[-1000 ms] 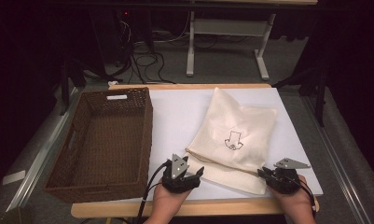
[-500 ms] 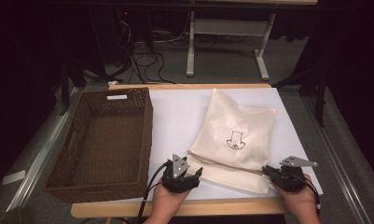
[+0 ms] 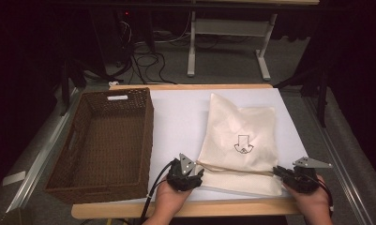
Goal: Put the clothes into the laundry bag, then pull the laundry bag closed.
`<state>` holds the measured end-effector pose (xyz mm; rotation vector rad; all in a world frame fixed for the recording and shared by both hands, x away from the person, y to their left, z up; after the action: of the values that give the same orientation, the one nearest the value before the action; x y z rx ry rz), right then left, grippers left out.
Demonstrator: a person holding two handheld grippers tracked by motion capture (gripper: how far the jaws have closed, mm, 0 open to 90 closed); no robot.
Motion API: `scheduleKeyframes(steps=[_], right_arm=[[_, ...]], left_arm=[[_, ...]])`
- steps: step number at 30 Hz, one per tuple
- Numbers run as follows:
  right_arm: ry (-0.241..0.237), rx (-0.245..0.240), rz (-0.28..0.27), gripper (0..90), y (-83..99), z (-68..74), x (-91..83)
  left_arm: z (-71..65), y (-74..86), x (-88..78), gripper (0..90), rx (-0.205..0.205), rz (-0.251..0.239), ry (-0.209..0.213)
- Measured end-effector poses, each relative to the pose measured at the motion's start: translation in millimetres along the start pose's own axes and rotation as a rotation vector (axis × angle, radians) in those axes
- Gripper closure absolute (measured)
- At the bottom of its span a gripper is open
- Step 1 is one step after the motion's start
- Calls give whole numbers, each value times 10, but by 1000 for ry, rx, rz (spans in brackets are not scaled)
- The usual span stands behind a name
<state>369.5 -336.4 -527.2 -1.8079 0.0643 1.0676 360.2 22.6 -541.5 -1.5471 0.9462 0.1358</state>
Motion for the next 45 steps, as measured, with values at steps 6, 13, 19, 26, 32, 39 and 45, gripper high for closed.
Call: scheduleKeyframes(steps=[6,13,19,26,32,39,45], right_arm=[[8,0,6,842,32,-75,5],[14,0,8,843,21,-89,32],[11,-5,7,846,-32,-92,103],[-3,-32,8,848,-145,-102,218],[-9,-23,-5,844,-157,-169,232],[-19,-6,-9,825,-126,-137,186],[-22,1,-4,749,-96,-104,145]], left_arm=[[-33,26,47,441,-65,52,90],[-93,26,111,833,-64,119,140],[-146,90,-48,850,-39,96,128],[-192,189,-200,847,-41,99,144],[-207,209,-209,719,-32,82,142],[-134,183,-257,537,-55,33,104],[-106,169,-264,482,-60,19,76]])
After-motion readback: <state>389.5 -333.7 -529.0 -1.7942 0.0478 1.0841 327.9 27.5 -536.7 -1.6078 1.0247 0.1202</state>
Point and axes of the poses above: each handheld gripper's, and its own axes: x roughly forward along the jaws, y roughly out of its underside, z roughly to its left, the point moved 4 cm from there along x, roughly forward along the jaws, and after that the axes turned 14 degrees about -x, right-handed, at the moved point
